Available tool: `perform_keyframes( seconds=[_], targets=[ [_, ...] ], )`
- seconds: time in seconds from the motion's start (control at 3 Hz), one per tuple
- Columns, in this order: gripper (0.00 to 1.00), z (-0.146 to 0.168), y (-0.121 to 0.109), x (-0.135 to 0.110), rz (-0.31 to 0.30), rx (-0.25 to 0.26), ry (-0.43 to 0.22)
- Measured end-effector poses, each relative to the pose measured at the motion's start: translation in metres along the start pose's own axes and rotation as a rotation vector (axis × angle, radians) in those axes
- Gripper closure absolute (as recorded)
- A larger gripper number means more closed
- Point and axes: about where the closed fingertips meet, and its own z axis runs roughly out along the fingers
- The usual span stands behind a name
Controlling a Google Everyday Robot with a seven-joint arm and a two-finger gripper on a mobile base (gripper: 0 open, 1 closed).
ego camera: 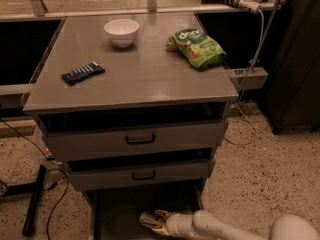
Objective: Pick 7up can from bottom drawer and place on counter
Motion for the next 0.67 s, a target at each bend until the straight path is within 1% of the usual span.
perform_keyframes(
  seconds=[0.33, 0.67],
  targets=[
    [1.0, -0.029, 0.001, -0.022, 0.01, -0.039, -0.01],
    [1.0, -0.064, 0.0, -0.055, -0.04, -0.074, 0.005]
  ],
)
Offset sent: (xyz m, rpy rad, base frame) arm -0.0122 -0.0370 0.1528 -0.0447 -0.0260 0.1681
